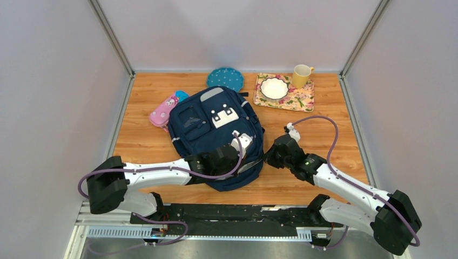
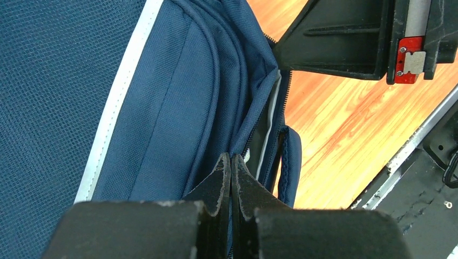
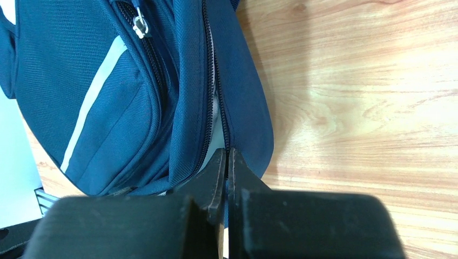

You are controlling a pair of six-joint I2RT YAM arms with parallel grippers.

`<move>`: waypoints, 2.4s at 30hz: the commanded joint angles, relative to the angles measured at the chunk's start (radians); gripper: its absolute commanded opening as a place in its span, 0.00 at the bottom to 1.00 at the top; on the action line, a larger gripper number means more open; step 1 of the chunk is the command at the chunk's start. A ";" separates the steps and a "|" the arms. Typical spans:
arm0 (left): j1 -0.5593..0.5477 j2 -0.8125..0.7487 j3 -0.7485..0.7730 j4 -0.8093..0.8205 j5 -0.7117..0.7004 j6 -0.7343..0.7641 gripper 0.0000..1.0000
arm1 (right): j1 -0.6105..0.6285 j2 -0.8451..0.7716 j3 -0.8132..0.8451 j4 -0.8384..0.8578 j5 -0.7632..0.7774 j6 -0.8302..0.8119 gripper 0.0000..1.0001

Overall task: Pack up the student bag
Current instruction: Place the book in the student bag, then zip the student bag at the center of the board.

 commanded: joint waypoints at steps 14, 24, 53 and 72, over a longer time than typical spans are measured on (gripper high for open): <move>0.002 -0.035 -0.022 -0.024 0.144 -0.065 0.33 | 0.002 -0.047 0.025 -0.068 0.074 -0.038 0.46; 0.002 -0.357 -0.028 -0.240 -0.189 -0.074 0.72 | -0.001 -0.219 0.002 -0.152 -0.013 -0.052 0.66; 0.750 -0.796 -0.612 -0.198 0.245 -0.451 0.83 | 0.110 -0.227 -0.035 -0.100 -0.154 0.036 0.68; 0.695 -0.744 -0.725 0.158 0.439 -0.651 0.00 | 0.157 -0.268 -0.015 -0.088 -0.205 -0.021 0.62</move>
